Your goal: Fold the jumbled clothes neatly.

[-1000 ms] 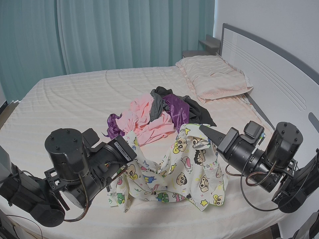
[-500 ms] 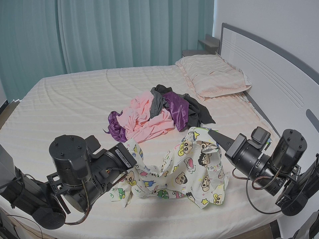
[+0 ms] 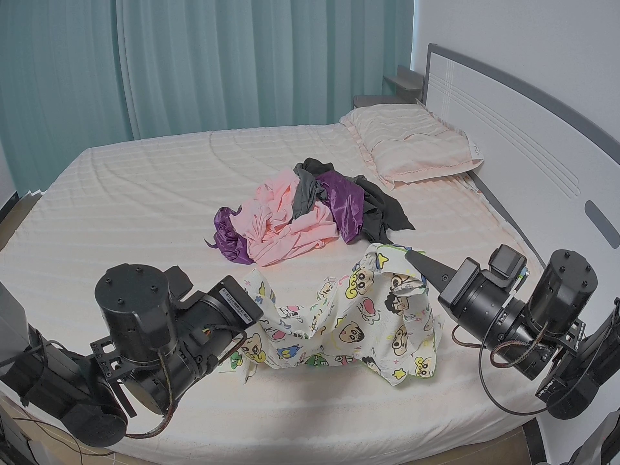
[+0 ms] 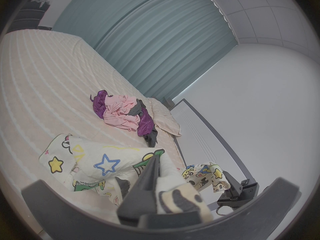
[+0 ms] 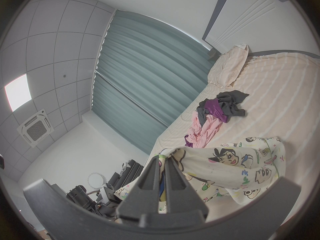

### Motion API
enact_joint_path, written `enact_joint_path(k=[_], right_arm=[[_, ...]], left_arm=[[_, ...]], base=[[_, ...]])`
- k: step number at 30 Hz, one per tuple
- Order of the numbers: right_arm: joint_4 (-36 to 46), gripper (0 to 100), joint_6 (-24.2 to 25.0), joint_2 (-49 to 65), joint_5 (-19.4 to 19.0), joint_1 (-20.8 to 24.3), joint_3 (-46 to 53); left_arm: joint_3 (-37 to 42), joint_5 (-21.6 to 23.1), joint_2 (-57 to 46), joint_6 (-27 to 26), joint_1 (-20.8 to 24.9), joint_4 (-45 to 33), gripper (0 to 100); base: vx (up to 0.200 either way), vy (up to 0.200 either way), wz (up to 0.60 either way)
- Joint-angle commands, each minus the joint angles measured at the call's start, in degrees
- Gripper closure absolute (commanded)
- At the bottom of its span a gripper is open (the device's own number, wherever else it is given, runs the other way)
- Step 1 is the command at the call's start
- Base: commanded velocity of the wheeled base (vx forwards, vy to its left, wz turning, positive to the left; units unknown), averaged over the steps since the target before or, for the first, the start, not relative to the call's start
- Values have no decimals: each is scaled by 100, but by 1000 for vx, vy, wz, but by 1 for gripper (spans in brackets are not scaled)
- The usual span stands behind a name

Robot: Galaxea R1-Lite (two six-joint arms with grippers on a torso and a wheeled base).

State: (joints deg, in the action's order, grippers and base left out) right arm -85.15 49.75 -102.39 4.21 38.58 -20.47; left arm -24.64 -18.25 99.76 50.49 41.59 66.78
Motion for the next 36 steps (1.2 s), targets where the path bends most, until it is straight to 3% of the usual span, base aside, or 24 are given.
enact_joint_path(k=[1,36], right_arm=[[-1,100,0,17,1,0,-1],[-1,100,0,0,-43,-246,-54]], left_arm=[[-6,-3,-18,22,-2,2,100],[117,-56,-299,-22,-11,10,100]], base=[[0,0,0],[0,189,0]])
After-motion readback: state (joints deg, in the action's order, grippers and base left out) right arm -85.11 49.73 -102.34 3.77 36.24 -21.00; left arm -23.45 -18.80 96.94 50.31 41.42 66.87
